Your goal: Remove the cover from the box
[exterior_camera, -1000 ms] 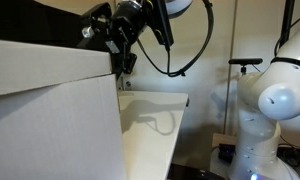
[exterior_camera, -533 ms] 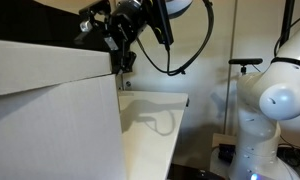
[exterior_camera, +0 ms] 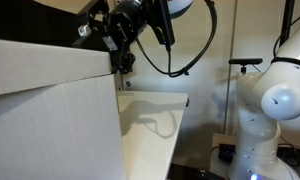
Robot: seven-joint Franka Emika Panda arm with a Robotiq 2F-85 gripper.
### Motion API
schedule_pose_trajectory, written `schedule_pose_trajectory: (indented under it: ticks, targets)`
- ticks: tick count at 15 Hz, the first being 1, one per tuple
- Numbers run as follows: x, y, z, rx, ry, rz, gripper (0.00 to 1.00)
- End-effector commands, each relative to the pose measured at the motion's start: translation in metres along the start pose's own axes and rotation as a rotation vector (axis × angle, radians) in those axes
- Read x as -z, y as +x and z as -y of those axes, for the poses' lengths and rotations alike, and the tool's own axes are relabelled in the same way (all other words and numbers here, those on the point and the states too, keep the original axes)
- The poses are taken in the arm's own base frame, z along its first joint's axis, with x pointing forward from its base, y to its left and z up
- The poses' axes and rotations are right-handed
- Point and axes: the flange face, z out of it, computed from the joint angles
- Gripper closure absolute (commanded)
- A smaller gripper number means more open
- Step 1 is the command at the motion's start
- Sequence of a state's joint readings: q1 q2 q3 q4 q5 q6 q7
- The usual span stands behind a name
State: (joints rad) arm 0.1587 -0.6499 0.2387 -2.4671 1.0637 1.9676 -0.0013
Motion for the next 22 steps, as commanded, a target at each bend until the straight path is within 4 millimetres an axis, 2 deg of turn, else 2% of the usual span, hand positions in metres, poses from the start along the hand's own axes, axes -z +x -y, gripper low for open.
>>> schedule_pose_trajectory:
  ticks: [1, 6, 7, 15, 19, 22]
  targets:
    - [0.005, -0.006, 0.004, -0.014, 0.009, -0.009, 0.52]
    - [0.015, -0.015, 0.013, 0.013, 0.005, -0.017, 0.59]
    - [0.005, -0.003, 0.018, 0.023, 0.003, -0.016, 0.62]
    - [0.004, 0.0, 0.051, 0.08, -0.021, -0.015, 0.67]
    - [0.017, 0.004, 0.067, 0.096, 0.011, -0.02, 0.67]
    - [0.037, 0.005, 0.081, 0.109, 0.048, -0.036, 0.67]
